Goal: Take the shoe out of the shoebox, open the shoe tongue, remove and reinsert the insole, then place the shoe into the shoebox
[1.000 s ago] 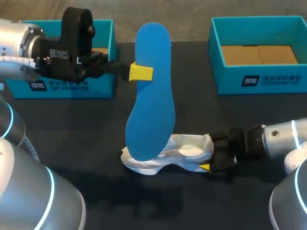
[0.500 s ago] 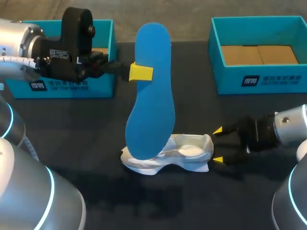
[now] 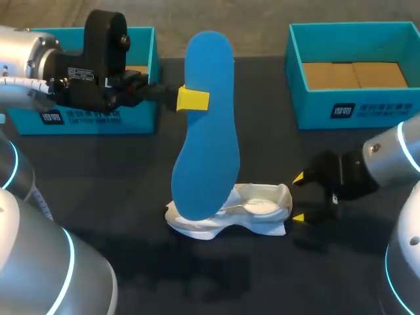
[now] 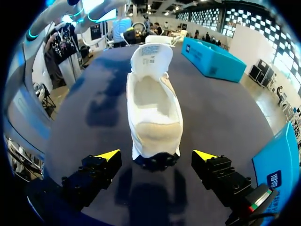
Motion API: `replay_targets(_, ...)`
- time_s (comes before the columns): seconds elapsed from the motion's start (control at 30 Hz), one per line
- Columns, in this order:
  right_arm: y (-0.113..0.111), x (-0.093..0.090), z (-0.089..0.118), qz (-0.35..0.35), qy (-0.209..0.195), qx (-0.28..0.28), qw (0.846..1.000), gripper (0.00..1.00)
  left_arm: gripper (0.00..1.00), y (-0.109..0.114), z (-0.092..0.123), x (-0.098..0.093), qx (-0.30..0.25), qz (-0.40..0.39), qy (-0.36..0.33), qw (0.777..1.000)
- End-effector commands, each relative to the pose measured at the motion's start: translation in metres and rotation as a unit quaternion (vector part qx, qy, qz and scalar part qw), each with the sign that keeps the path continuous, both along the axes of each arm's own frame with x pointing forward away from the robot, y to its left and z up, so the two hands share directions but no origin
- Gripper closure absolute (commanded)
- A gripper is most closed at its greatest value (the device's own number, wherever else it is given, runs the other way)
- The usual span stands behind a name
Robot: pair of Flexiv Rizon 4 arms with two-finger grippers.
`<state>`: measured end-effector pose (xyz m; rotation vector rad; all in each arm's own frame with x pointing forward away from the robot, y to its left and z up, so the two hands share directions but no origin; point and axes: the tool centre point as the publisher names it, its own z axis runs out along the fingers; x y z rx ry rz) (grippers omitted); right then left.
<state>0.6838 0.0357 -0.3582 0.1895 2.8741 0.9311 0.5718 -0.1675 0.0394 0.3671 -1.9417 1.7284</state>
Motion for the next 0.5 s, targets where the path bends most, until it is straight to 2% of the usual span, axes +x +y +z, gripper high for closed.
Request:
replay_targets(0.03,0.006,-0.005,0.012,-0.006,0.017,-0.121,0.993,0.0,1.0,-0.001,-0.001,0.0,0.0,0.0,0.0,1.0)
replay_targets(0.3,0.023,-0.005,0.018,-0.008,0.032,-0.221,0.975,0.0,1.0,-0.001,-0.001,0.0,0.0,0.0,0.0,1.0)
replay_targets(0.5,0.032,-0.004,0.02,-0.002,0.035,-0.241,0.97,0.0,1.0,-0.001,-0.001,0.0,0.0,0.0,0.0,1.0)
